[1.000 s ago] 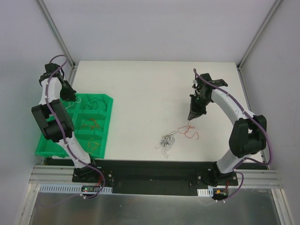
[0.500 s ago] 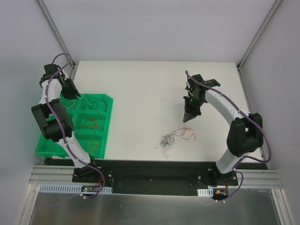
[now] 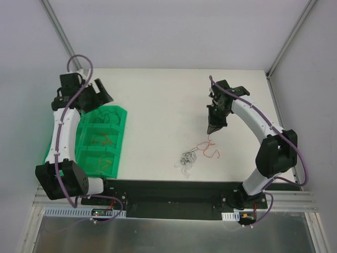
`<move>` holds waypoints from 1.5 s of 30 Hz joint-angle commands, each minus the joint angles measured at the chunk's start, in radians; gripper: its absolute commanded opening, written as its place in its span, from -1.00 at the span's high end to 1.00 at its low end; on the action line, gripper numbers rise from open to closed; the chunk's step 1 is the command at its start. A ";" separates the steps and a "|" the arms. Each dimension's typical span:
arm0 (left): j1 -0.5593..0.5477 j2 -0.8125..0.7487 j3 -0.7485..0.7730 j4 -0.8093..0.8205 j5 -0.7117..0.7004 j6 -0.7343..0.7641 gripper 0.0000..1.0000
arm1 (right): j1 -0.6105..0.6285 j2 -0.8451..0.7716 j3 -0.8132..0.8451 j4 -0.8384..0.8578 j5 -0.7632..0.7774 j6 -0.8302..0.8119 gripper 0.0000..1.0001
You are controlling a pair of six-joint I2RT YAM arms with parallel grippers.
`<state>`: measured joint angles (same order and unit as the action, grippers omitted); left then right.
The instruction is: Untangle the cables
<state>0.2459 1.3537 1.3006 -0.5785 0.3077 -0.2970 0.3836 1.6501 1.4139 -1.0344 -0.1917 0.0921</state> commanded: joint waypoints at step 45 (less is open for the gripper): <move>-0.708 -0.123 0.106 0.011 -0.108 -0.129 1.00 | 0.069 -0.205 0.237 0.108 -0.263 0.195 -0.19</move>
<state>-0.4942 1.3827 1.3499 -0.4419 0.5014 -0.4808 0.4515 1.4544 1.5658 -0.7704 -0.5377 0.4297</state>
